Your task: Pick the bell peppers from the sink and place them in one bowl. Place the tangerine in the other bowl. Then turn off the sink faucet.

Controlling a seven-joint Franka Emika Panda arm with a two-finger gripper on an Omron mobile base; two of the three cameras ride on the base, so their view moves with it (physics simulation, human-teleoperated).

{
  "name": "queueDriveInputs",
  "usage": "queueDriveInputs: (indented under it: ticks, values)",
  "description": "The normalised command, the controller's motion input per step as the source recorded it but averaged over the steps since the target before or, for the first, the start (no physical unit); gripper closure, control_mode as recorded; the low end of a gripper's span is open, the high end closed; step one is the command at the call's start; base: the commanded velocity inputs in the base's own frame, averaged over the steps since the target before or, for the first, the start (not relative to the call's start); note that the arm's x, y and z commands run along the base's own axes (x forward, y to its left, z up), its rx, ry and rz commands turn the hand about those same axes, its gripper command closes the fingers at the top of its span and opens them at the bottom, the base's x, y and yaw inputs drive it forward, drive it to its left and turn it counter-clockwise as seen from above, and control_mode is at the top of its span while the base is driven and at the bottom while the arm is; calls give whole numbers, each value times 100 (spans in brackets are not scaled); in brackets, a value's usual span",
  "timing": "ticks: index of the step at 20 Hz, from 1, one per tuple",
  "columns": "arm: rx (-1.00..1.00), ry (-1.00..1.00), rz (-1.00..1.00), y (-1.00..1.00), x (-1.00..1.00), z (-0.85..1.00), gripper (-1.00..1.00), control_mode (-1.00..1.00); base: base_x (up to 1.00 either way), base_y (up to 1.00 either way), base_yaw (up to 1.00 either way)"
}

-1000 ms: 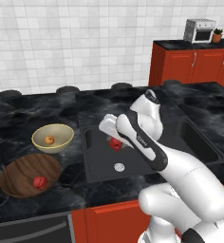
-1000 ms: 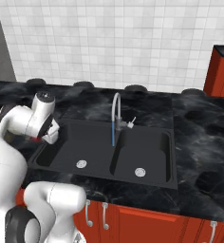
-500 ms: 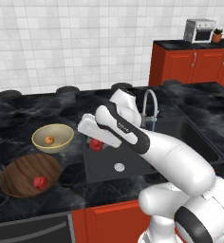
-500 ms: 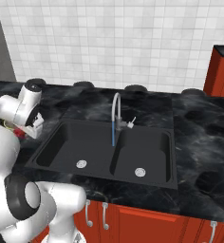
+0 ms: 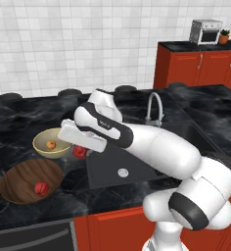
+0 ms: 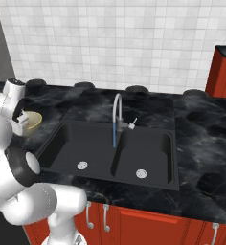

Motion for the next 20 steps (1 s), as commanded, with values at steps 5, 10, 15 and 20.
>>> queueDriveInputs:
  ticks: [5,10,15,20]
  values:
    - [-19,7,0,59,8,-4,100,-100,0,0,0]
    - [-18,9,0,46,23,-20,100,-100,0,0,0]
    - [-11,3,0,33,30,-30,100,-100,0,0,0]
    - [-5,0,-1,21,18,-34,100,-100,0,0,0]
